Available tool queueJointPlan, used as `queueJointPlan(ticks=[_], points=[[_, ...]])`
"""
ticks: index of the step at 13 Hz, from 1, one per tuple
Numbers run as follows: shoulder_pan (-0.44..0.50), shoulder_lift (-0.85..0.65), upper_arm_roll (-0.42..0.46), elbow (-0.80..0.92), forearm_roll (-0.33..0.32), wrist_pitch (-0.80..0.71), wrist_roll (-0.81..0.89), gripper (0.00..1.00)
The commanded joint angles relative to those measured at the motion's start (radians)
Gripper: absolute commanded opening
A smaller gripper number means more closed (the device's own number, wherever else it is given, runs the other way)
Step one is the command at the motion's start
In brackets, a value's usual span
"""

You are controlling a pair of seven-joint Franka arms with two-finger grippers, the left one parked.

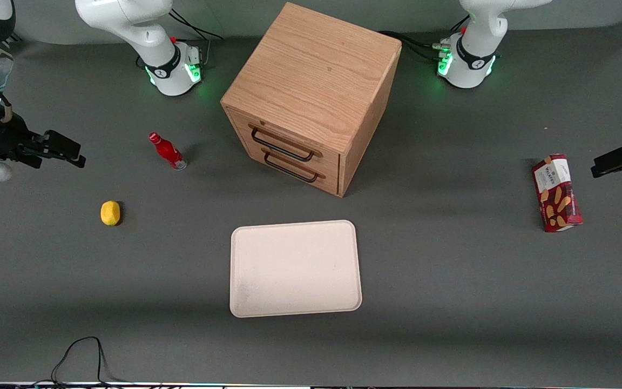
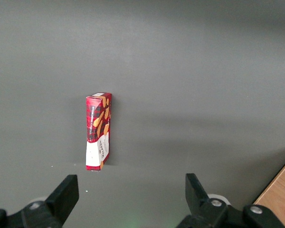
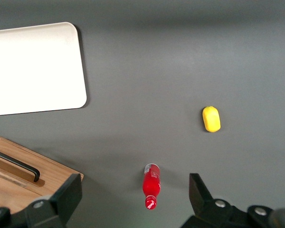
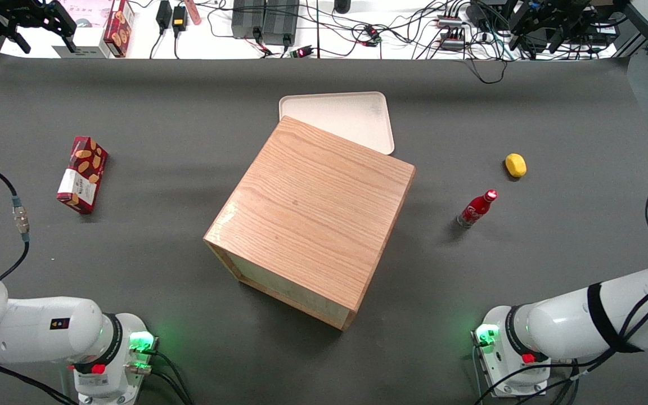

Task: Place coke bottle on tray
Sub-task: 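Move the right gripper toward the red Coca-Cola bottle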

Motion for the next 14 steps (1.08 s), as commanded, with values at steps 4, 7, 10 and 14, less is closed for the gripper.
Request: queueJointPlan(ticks=[4, 7, 10, 14], points=[[0.000, 0.025, 0.000, 0.037, -0.011, -0.024, 0.020, 1.00], [0.007, 0.001, 0.001, -0.054, -0.011, -0.034, 0.035, 1.00], [0.009, -0.092, 0.004, -0.221, -0.013, 0.001, 0.035, 1.00], [0.010, -0.338, 0.030, -0.655, -0.033, 0.237, 0.037, 1.00]])
